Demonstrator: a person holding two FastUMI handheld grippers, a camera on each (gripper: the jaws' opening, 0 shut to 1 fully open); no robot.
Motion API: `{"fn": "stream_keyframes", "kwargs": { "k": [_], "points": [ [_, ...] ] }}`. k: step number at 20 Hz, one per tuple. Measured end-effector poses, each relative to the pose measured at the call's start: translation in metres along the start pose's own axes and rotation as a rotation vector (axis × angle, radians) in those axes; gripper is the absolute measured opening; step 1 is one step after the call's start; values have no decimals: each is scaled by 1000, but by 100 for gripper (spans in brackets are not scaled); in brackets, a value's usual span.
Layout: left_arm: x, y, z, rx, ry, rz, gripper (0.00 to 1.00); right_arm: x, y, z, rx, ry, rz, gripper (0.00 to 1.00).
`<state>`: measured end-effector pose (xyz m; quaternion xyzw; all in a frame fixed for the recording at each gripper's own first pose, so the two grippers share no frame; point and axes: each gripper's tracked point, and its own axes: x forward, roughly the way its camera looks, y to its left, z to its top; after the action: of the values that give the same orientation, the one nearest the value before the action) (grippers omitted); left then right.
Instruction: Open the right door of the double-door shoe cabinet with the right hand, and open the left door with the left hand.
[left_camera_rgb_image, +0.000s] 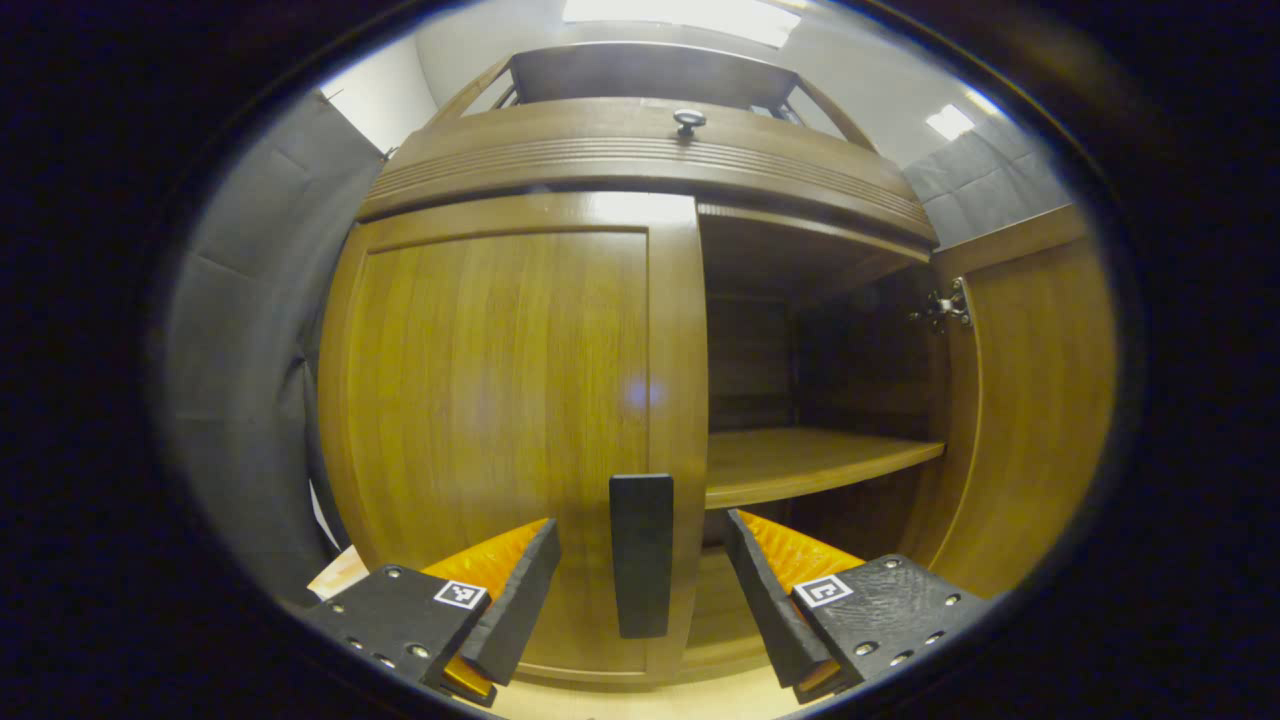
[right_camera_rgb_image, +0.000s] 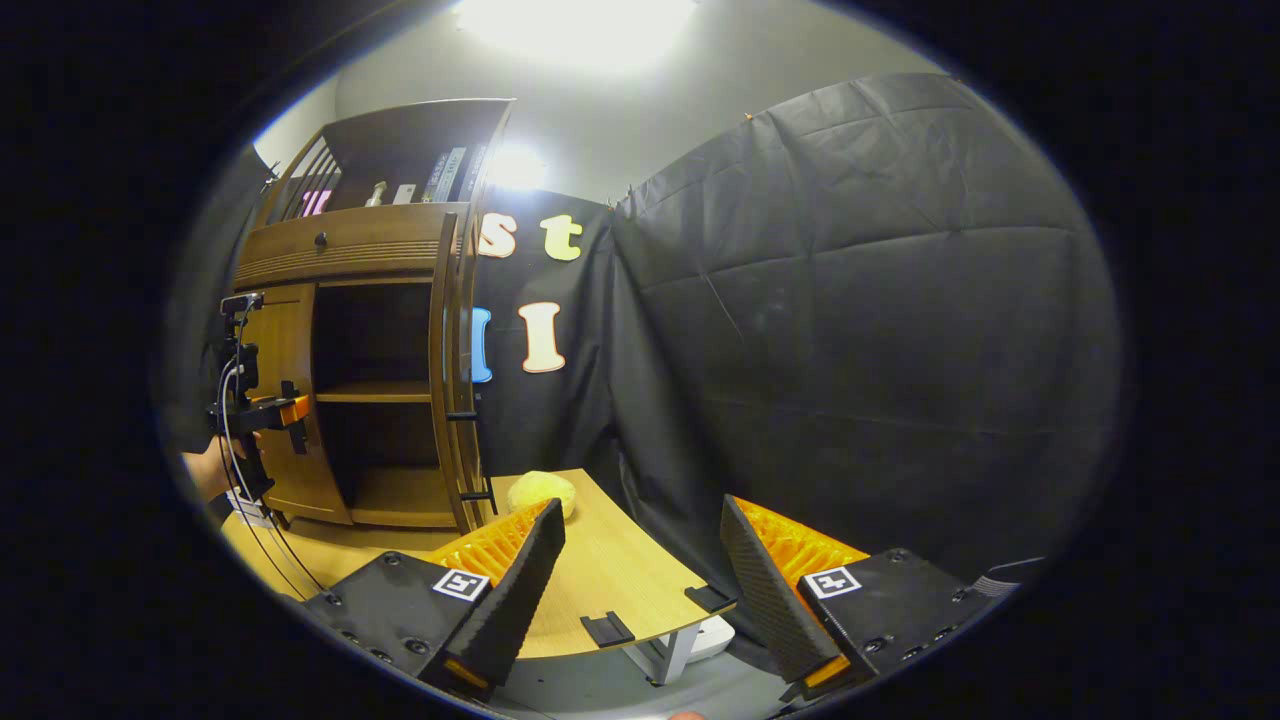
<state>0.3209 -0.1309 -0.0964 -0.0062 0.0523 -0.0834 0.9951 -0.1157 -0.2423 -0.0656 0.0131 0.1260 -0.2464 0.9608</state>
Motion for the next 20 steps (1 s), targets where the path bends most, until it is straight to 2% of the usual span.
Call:
{"fn": "stream_keyframes", "kwargs": {
  "k": [1,2,5,8,10,13,14,19,20],
  "points": [
    [4,2,-3,-6,5,-3,88,-1,2,-2,0,4,-1,94],
    [5,3,-3,-13,6,2,81,-2,1,-3,-2,5,0,98],
    [10,4,-11,-30,27,15,58,-3,0,-2,-24,-4,1,98],
    [8,0,-15,-38,41,-17,37,-5,1,-6,-33,-2,18,98],
    [9,1,-16,2,57,-12,24,-5,1,-8,-33,-3,29,98],
    [6,0,-19,-38,92,-18,24,-5,2,-7,-40,-7,45,98],
    [5,0,-17,-49,88,-17,20,-5,3,-6,-42,-10,50,98],
    [-23,3,-16,-55,84,-30,20,-6,8,-2,-37,-32,86,98],
    [-29,3,-15,-55,84,-33,20,-6,8,-2,-34,-35,95,94]
  ]
}}
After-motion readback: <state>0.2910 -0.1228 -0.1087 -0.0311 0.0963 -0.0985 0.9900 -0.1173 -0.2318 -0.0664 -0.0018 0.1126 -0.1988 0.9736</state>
